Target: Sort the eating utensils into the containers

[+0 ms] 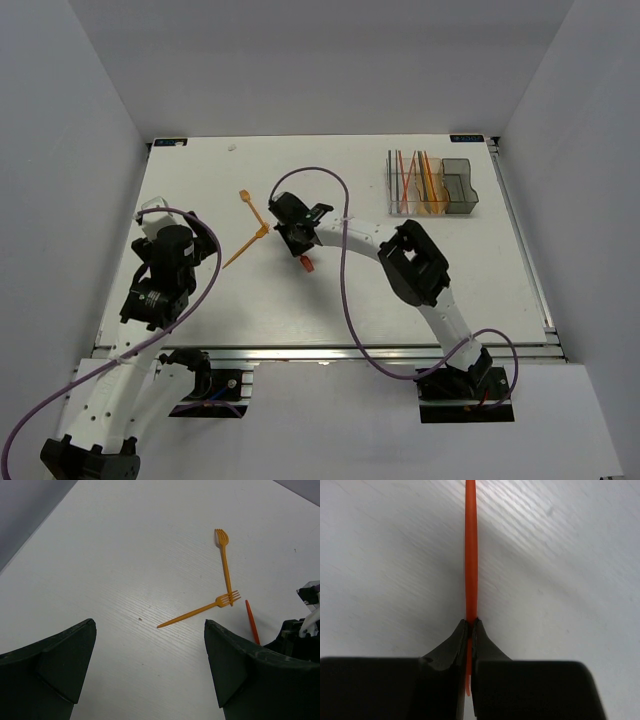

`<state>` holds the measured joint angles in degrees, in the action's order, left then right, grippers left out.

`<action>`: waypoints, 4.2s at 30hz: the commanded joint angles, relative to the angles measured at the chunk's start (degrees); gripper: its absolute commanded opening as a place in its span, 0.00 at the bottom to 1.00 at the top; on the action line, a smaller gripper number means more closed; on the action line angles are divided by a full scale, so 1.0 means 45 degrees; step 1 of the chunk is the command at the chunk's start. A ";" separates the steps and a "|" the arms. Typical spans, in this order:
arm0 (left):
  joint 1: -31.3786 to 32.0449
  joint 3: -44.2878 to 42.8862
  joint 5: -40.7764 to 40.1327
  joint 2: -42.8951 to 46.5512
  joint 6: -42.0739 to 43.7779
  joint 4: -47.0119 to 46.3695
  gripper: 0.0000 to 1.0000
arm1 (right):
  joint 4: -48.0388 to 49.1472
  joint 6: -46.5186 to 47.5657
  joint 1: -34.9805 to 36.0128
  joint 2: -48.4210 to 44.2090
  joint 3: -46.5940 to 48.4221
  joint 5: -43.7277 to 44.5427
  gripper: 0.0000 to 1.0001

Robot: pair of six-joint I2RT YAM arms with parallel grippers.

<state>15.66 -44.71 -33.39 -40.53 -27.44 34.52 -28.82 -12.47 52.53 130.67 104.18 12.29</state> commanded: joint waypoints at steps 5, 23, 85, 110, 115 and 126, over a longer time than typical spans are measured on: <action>0.0036 -0.0104 0.0134 0.0238 0.0044 -0.0016 0.98 | -0.0139 0.0153 -0.0540 -0.3097 -0.1977 0.0958 0.00; 0.0055 -0.0065 0.0758 0.0258 0.0219 -0.0211 0.98 | 0.2596 0.3941 -1.0461 -0.2870 0.0477 0.0901 0.00; -0.0919 -0.4479 0.5854 -1.0226 0.1819 -0.1027 0.95 | 0.6013 -0.1819 -0.7477 -1.2605 -1.0918 -0.7322 0.89; 0.0757 -0.3815 0.5252 -1.4176 0.3033 -0.1735 0.24 | 0.5681 -0.1662 -0.7280 -1.5873 -1.2936 -0.7830 0.89; 0.1422 -0.3210 0.4510 -1.3903 0.2389 -0.1579 0.03 | 0.5409 -0.1546 -0.7260 -1.6167 -1.2898 -0.7420 0.89; 0.1969 -0.2408 0.6266 -1.0688 -0.1827 -0.1227 0.00 | 0.6731 -0.2150 -0.7280 -1.6577 -1.4127 -0.8587 0.89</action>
<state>23.77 -55.79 -8.80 -96.20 -26.61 26.68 -2.98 -20.69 19.64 57.04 41.93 -22.63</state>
